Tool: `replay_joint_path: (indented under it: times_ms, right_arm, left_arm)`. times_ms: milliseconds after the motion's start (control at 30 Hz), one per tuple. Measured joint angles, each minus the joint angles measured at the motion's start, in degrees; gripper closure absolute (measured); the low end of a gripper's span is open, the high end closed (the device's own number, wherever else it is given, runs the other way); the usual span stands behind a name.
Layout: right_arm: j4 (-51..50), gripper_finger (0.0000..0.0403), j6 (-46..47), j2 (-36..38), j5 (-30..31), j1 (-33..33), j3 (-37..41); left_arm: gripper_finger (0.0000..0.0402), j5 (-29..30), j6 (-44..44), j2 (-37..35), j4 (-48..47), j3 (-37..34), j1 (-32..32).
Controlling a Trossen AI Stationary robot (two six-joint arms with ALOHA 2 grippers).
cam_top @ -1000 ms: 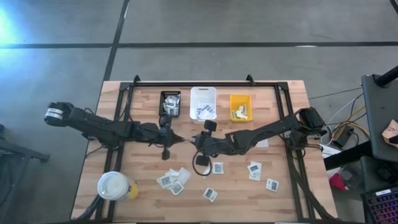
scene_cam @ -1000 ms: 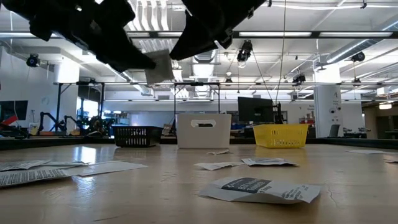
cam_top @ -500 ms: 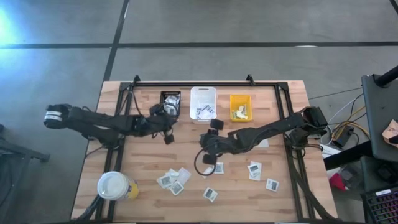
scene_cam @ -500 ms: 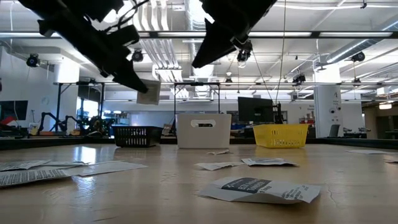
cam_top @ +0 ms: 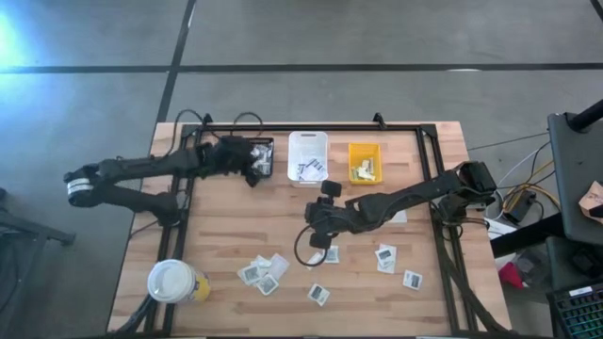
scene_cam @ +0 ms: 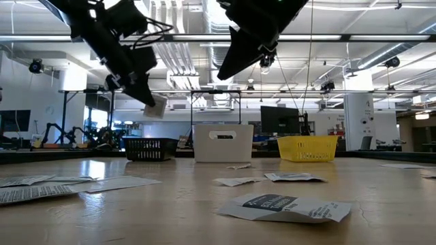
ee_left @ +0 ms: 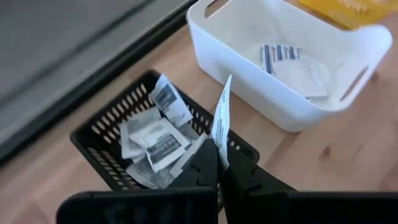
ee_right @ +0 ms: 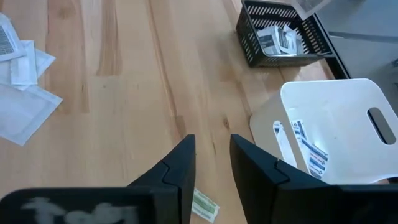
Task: Pick & Place First Aid Supplies
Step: Put the towelette pack into the black basket, then put the green bandage into the yellow basket
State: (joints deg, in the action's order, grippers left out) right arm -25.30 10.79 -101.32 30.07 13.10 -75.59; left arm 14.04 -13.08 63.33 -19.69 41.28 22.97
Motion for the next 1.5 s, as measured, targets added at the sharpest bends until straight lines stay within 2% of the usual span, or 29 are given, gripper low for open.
replay_joint_path:
  times_ms: [167,300,667,900,1100,1367,1500]
  right_arm:
    - [0.00,0.0315,1.85,0.00,-0.06,0.00,0.02]
    - [0.00,0.0319,1.96,0.00,-0.07,0.02,0.04]
    - [0.04,0.0305,2.77,0.00,-0.07,0.27,0.04]
    - [-0.15,0.0301,2.75,0.00,-0.07,1.31,0.06]
    - [-1.39,0.0312,2.77,0.00,-0.07,1.92,0.20]
    - [-4.35,0.0326,6.25,0.00,-0.07,2.05,0.57]
    - [-7.03,0.0331,8.92,0.00,-0.09,2.05,0.61]
  left_arm:
    - [0.0401,-9.27,-5.10,0.80,-1.10,-0.39,6.98]
    - [0.0400,-14.42,-5.73,2.68,-1.02,-0.39,9.39]
    - [0.0396,-15.37,-5.62,10.74,1.80,-0.28,10.19]
    - [0.0389,-13.12,-3.23,11.65,2.60,1.05,11.24]
    - [0.0347,-11.70,-2.04,11.63,2.64,2.81,12.14]
    - [0.0284,-0.05,-0.85,11.55,1.19,4.87,13.24]
    - [0.0279,0.02,3.16,11.50,-3.26,7.43,13.09]
